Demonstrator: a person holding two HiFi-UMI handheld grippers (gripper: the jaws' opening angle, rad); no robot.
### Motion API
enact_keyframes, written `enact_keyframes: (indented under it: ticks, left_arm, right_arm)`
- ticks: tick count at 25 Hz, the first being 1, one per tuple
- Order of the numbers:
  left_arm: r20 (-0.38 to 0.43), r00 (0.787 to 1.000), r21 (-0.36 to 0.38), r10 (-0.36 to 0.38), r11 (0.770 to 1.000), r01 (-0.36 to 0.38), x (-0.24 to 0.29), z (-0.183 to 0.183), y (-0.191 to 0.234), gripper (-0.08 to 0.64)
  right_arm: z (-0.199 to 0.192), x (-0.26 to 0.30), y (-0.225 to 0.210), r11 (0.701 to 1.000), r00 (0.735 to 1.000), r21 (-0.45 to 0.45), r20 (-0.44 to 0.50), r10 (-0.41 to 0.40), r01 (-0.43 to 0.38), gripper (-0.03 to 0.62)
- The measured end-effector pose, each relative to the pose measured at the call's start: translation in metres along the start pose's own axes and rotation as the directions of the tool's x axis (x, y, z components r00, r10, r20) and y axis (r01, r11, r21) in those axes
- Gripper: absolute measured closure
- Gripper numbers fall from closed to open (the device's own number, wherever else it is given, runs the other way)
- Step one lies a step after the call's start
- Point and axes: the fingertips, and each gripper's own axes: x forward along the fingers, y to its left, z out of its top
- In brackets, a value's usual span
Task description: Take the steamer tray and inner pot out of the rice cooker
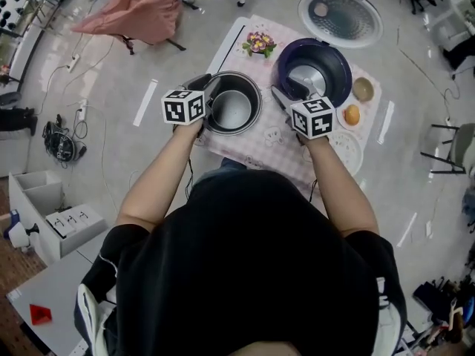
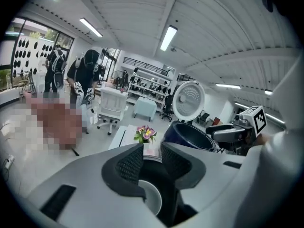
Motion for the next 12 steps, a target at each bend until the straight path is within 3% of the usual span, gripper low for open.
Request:
enact_keyframes:
  ticks: [12]
  left_arm:
    - [0.037, 0.983, 0.155, -0.179, 0.973, 0.172, 0.016, 0.054, -0.101, 0.428]
  right_arm:
    - [0.015, -0.1, -0.053, 0.983, 0.981, 0.083, 0.09, -0.169, 0.162, 0.379]
